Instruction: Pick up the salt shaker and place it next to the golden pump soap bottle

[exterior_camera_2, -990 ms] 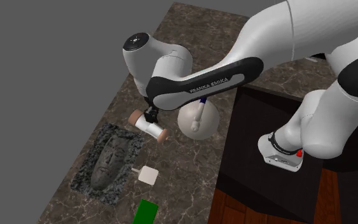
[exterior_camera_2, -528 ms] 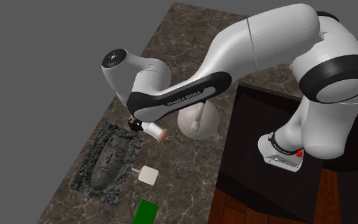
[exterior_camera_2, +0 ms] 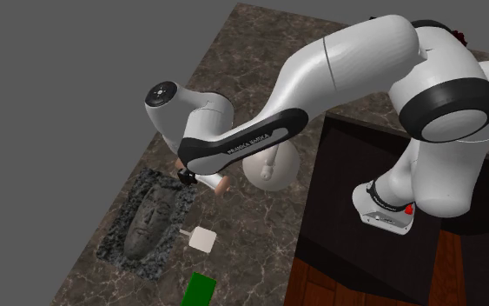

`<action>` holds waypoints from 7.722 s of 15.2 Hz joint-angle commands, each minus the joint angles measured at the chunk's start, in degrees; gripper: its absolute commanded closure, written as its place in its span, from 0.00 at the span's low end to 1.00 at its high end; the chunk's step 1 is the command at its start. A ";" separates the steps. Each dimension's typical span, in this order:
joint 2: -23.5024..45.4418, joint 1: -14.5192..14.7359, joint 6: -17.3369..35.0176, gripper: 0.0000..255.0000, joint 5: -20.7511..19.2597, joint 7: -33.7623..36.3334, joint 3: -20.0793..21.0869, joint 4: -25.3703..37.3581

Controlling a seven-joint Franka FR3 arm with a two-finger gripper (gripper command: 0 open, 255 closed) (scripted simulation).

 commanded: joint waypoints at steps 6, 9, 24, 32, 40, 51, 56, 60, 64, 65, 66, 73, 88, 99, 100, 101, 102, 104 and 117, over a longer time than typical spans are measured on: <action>0.06 0.02 0.11 1.00 -0.02 0.02 0.00 -0.03; 0.06 0.02 0.11 1.00 -0.02 0.02 0.00 -0.03; -2.69 -0.17 -5.71 1.00 0.60 -0.13 0.30 3.09; -4.43 -0.23 -11.17 1.00 1.00 -0.16 0.48 6.86; -5.41 -0.18 -16.92 1.00 1.22 -0.09 0.62 11.66; -5.31 0.12 -25.44 1.00 1.20 0.19 0.75 20.29; -4.57 0.40 -29.66 1.00 1.04 0.40 0.81 25.24; -3.58 0.72 -33.26 1.00 0.83 0.61 0.85 29.83; -2.12 1.17 -37.18 1.00 0.50 0.85 0.89 35.20; -1.66 1.31 -38.22 1.00 0.40 0.92 0.90 36.70; -1.15 1.46 -39.30 1.00 0.29 0.98 0.91 38.28; -11.80 -2.49 -36.57 1.00 2.58 -2.66 0.21 24.95; -41.15 -10.68 -32.19 1.00 5.29 -19.37 -8.29 -9.14; -55.58 -15.16 -34.57 1.00 0.47 -32.06 -17.36 -21.43; -56.62 -15.61 -34.87 1.00 -0.20 -33.26 -18.27 -22.15; -57.61 -16.05 -35.17 1.00 -0.89 -34.46 -19.20 -22.80; -58.55 -16.51 -35.47 1.00 -1.62 -35.68 -20.14 -23.40; -60.28 -17.41 -36.07 1.00 -3.16 -38.14 -22.08 -24.39; -65.90 -22.97 -38.80 1.00 -14.55 -55.37 -36.05 -24.86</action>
